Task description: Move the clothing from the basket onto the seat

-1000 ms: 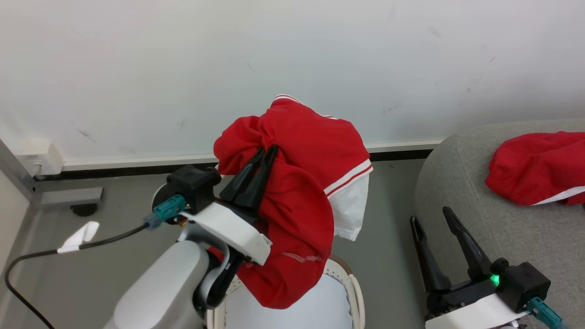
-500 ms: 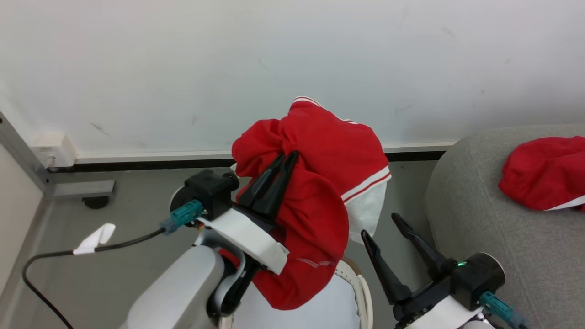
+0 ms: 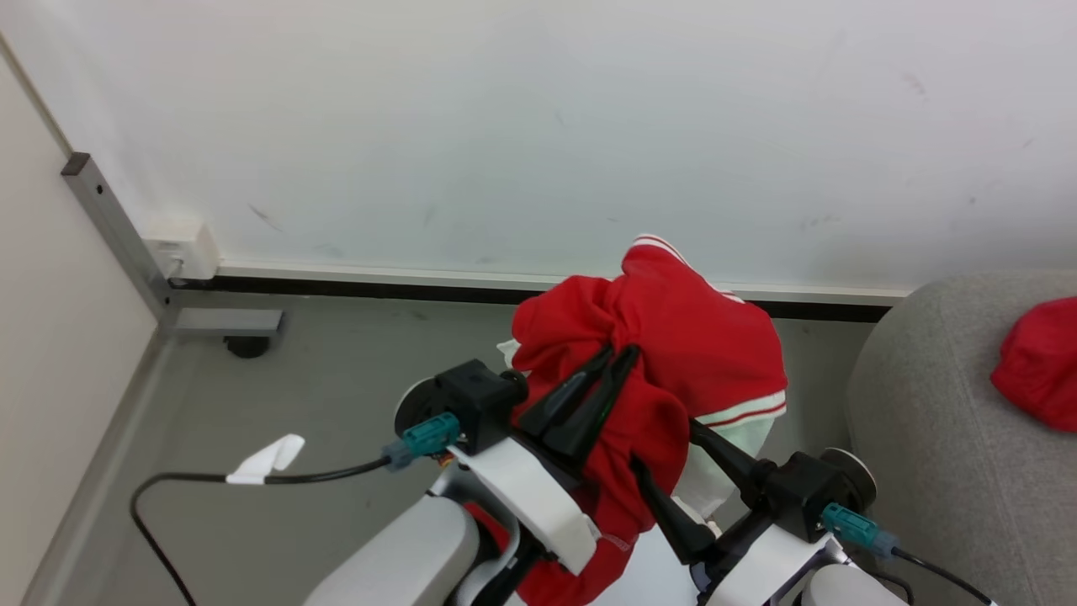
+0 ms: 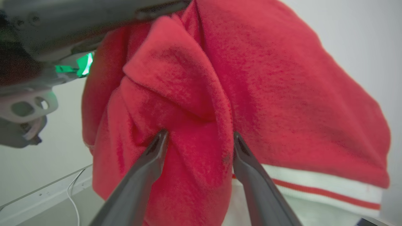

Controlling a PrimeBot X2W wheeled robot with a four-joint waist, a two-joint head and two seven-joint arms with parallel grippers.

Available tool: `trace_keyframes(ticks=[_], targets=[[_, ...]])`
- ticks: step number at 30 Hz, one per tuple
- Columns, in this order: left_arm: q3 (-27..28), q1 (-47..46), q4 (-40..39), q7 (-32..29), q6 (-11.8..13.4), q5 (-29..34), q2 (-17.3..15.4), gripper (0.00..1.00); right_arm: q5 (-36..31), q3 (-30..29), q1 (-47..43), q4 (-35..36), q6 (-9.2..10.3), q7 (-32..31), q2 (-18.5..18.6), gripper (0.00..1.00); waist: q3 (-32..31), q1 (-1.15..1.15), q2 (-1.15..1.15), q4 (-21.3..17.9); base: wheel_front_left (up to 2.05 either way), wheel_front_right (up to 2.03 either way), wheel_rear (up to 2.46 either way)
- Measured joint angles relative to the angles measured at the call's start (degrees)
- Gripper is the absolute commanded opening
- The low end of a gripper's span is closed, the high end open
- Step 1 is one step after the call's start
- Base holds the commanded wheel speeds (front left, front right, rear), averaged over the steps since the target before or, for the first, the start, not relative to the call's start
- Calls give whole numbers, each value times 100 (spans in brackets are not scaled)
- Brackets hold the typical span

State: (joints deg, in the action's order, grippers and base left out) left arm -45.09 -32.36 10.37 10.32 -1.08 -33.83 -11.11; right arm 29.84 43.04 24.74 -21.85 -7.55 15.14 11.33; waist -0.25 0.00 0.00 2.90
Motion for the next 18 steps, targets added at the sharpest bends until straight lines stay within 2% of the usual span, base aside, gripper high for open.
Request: trace_keyframes(ticks=[11, 15, 16, 18], targets=[[-339, 82, 51, -66, -124, 18, 180, 0, 742, 1081, 399, -349, 0, 0, 75, 100, -65, 0, 0, 434, 0, 0, 0], [-347, 82, 71, -63, -124, 16, 189, 0, 913, 1250, 524, -466, 0, 0, 59, 100, -79, 0, 0, 484, 0, 0, 0], [-348, 82, 73, -58, -123, 16, 189, 0, 937, 1263, 547, -479, 0, 0, 53, 56, -80, 0, 0, 486, 0, 0, 0], [-345, 82, 79, -56, -112, 15, 189, 0, 976, 1263, 573, -501, 0, 0, 42, 11, -80, 0, 0, 480, 0, 0, 0]])
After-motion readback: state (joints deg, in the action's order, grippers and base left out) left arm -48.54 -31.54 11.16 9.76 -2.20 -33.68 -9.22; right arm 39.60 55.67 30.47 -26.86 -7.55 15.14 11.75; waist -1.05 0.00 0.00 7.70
